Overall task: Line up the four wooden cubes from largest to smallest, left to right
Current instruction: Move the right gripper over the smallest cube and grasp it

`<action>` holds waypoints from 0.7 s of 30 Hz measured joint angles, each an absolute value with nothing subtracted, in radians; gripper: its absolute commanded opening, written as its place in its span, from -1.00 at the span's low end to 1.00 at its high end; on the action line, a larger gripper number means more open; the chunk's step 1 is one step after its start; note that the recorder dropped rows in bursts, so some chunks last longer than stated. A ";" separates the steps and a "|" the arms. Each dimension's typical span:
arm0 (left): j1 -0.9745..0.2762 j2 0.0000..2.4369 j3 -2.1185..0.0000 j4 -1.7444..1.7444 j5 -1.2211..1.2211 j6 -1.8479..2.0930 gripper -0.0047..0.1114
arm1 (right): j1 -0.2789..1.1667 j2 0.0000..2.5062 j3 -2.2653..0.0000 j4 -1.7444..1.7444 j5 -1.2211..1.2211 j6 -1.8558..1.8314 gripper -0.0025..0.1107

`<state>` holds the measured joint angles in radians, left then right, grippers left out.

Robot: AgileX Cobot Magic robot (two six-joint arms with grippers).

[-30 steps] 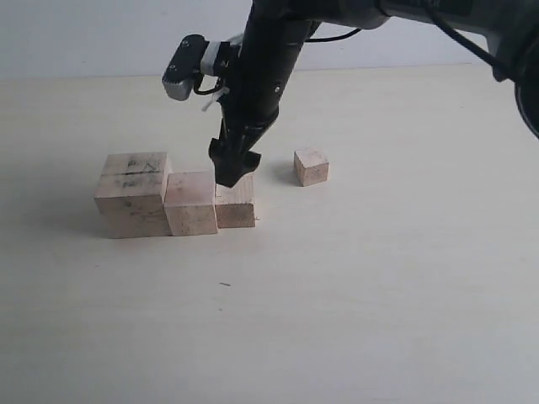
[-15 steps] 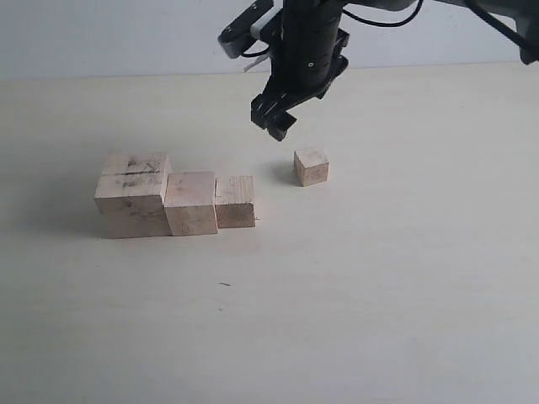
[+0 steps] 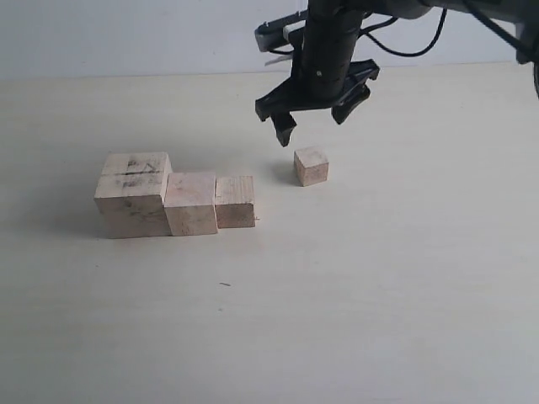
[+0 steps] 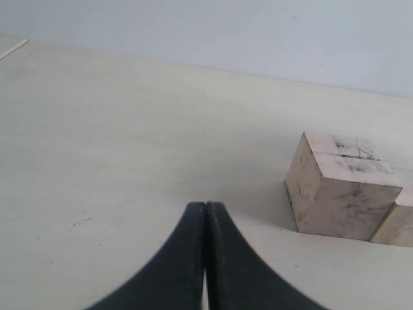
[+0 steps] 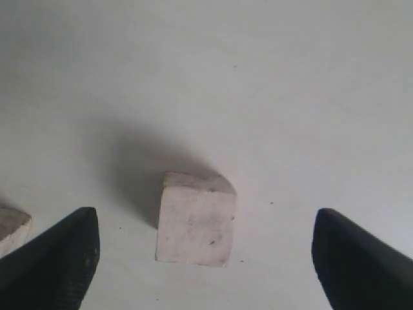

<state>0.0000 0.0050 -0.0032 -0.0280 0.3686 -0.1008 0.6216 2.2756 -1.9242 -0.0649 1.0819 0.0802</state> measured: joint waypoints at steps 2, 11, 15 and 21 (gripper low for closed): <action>0.000 0.005 -0.003 -0.028 0.369 -0.101 -0.92 | 0.622 2.299 -1.924 -0.048 1.095 0.078 0.51; 0.000 0.005 -0.003 -0.028 0.369 -0.101 -0.92 | 0.622 2.348 -1.924 -0.044 1.128 0.078 0.44; 0.000 0.005 -0.003 -0.028 0.369 -0.101 -0.92 | 0.622 2.359 -1.924 -0.044 1.128 0.077 0.25; 0.000 0.005 -0.003 -0.028 0.369 -0.101 -0.92 | 0.622 2.362 -1.924 -0.044 1.128 0.075 0.12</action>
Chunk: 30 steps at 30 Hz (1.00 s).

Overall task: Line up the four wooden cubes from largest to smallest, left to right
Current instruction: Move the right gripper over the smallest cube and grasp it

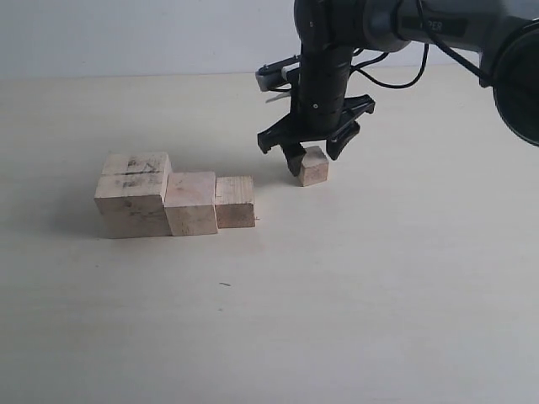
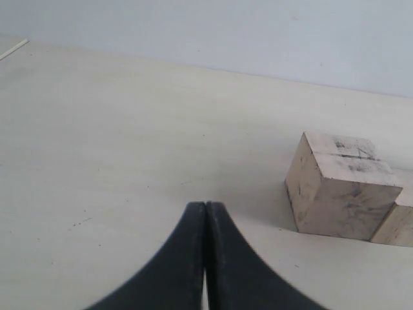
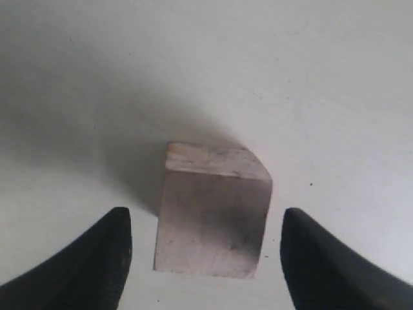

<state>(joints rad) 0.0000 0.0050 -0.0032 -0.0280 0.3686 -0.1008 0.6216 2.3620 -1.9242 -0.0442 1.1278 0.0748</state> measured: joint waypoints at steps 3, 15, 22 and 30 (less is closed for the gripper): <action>0.000 0.005 -0.003 -0.028 0.369 -0.101 -0.92 | 0.622 2.371 -1.924 -0.044 1.128 0.075 0.12; 0.000 0.005 -0.003 -0.028 0.369 -0.101 -0.92 | 0.622 2.375 -1.924 -0.044 1.126 0.056 0.06; 0.000 0.005 -0.003 -0.028 0.369 -0.101 -0.92 | 0.622 2.375 -1.924 -0.044 1.128 0.056 -0.45; 0.000 0.005 -0.003 -0.028 0.369 -0.101 -0.92 | 0.622 2.375 -1.924 -0.044 1.166 -0.058 -0.96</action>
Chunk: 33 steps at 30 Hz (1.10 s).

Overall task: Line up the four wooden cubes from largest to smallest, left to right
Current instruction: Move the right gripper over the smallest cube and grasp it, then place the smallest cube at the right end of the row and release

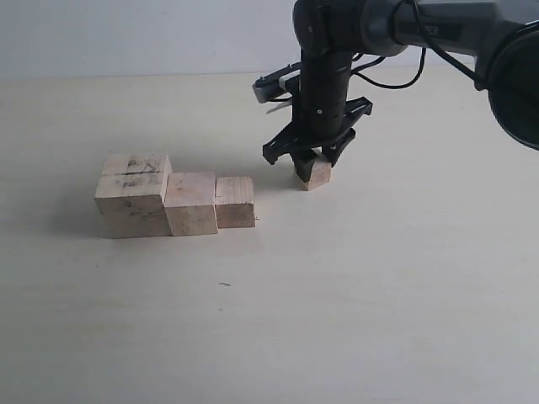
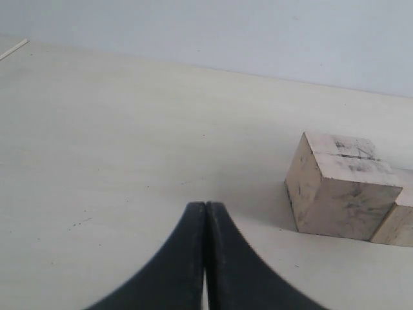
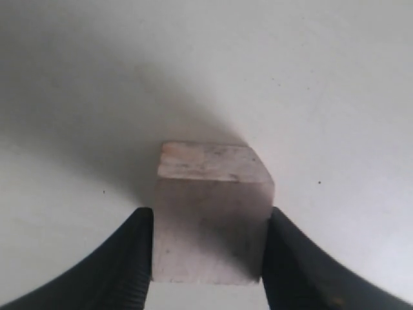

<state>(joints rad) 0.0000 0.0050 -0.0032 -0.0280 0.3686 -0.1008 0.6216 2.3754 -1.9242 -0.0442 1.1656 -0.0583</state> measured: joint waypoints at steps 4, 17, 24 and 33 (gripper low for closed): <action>0.000 0.005 -0.003 -0.028 0.369 -0.101 -0.92 | 0.622 2.353 -1.924 -0.036 1.204 -0.209 -0.96; 0.000 0.005 -0.003 -0.028 0.369 -0.101 -0.92 | 0.623 2.274 -1.882 0.171 1.220 -0.941 -0.96; 0.000 0.005 -0.003 -0.028 0.369 -0.101 -0.92 | 0.623 2.274 -1.835 0.192 1.222 -1.032 -0.96; 0.000 0.005 -0.003 -0.028 0.369 -0.101 -0.92 | 0.623 2.292 -1.824 0.202 1.224 -1.089 -0.96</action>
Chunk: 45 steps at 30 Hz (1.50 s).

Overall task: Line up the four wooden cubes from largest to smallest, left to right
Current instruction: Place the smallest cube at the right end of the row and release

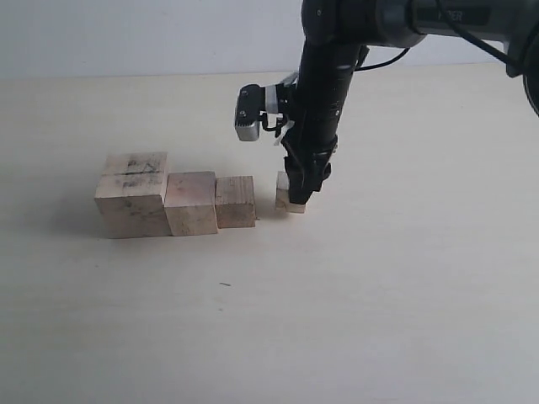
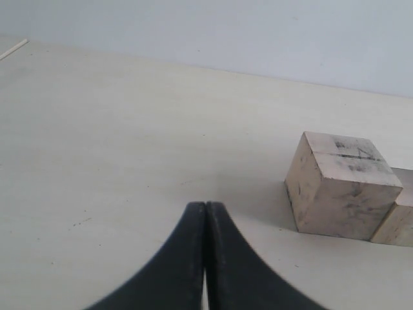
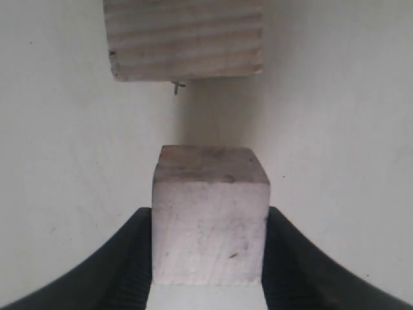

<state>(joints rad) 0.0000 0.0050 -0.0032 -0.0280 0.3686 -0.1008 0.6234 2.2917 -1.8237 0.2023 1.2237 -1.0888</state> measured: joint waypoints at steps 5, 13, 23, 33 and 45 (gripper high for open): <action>0.000 0.005 -0.003 -0.028 0.369 -0.101 -0.92 | 0.628 2.323 -1.824 0.206 1.209 -1.143 -0.96; 0.000 0.005 -0.003 -0.028 0.369 -0.101 -0.92 | 0.659 2.335 -1.828 0.207 1.170 -1.192 -0.96; 0.000 0.005 -0.003 -0.028 0.369 -0.101 -0.92 | 0.659 2.340 -1.828 0.251 1.148 -1.226 -0.96; 0.000 0.005 -0.003 -0.028 0.369 -0.101 -0.92 | 0.659 2.342 -1.828 0.271 1.144 -1.230 -0.96; 0.000 0.005 -0.003 -0.028 0.369 -0.101 -0.92 | 0.659 2.344 -1.828 0.273 1.144 -1.215 -0.67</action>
<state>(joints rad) 0.0000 0.0050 -0.0032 -0.0280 0.3686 -0.1008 0.6594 2.3440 -1.8276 0.2727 1.1435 -1.2146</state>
